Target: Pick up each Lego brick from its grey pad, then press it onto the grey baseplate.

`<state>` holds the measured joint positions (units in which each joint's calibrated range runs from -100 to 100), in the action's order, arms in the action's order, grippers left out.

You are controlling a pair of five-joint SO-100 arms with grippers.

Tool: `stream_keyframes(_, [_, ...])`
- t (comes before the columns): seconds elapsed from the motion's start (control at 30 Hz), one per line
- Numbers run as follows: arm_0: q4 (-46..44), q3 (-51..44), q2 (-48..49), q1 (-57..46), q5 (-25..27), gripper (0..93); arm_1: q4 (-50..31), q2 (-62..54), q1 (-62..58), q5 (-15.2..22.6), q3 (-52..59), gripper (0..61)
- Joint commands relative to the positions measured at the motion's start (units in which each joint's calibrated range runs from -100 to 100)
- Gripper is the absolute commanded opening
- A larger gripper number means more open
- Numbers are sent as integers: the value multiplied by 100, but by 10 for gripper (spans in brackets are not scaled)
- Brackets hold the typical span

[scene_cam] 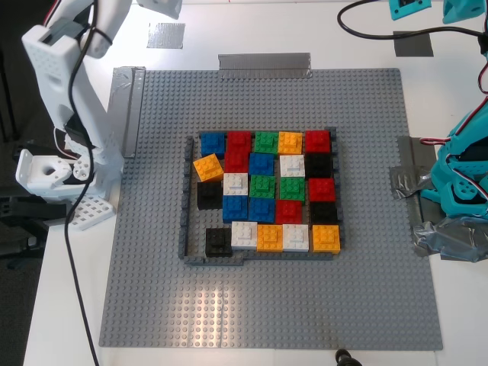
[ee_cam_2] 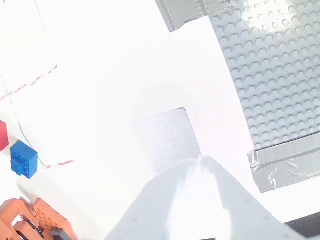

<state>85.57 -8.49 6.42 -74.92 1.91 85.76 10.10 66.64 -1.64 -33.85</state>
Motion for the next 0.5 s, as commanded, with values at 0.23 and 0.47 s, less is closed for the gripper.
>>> stream_keyframes(0.23, [-452,221,70,-129,-599,0,1367,621,94,161,-2416,1])
stream_keyframes(0.47, [-461,221,36,-129,-555,0,244,-1276,-44,322,1231,1])
